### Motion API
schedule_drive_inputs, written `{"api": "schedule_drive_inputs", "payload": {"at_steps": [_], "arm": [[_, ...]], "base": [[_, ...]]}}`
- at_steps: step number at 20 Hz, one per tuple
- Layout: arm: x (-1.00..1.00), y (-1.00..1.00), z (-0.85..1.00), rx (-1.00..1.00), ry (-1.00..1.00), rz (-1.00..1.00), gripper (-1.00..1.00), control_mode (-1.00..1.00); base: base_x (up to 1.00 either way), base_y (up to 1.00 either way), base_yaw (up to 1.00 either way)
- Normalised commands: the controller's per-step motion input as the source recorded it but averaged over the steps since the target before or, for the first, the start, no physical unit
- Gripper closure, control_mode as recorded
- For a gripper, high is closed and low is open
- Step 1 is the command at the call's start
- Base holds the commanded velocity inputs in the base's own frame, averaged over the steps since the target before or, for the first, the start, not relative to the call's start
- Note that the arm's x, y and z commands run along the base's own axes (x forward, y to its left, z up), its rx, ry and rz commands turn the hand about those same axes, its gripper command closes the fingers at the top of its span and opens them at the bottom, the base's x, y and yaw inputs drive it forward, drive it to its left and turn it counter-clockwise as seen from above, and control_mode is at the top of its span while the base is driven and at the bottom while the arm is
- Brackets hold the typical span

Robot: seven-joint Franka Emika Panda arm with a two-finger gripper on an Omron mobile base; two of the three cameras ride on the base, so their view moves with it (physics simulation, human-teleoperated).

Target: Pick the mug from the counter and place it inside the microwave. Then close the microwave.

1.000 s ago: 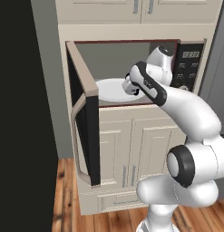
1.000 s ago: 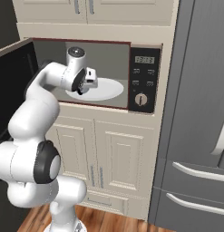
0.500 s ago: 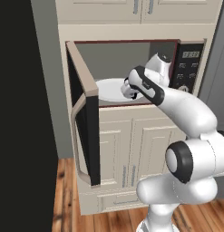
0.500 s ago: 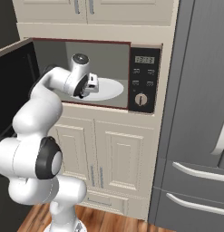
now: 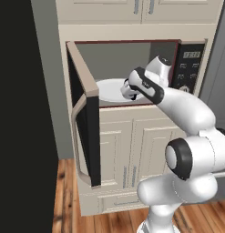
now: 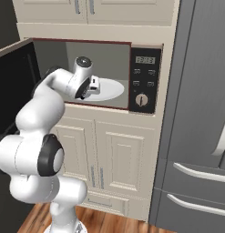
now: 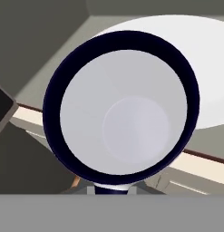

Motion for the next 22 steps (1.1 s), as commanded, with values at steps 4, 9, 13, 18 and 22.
{"api": "schedule_drive_inputs", "payload": {"at_steps": [4, 9, 13, 18, 22], "arm": [[0.30, 0.00, 0.00, 0.00, 0.00, 0.00, 1.00, -1.00], [0.39, 0.00, 0.00, 0.00, 0.00, 0.00, 1.00, -1.00], [0.37, 0.03, -0.01, 0.00, 0.02, 0.00, 1.00, -1.00], [0.24, 0.02, -0.03, 0.00, 0.00, 0.00, 1.00, -1.00], [0.12, 0.00, -0.12, 0.00, 0.00, 0.00, 1.00, -1.00]], "base": [[0.00, 0.00, 0.00], [0.00, 0.00, 0.00], [0.00, 0.00, 0.00], [0.00, 0.00, 0.00], [0.00, 0.00, 0.00]]}}
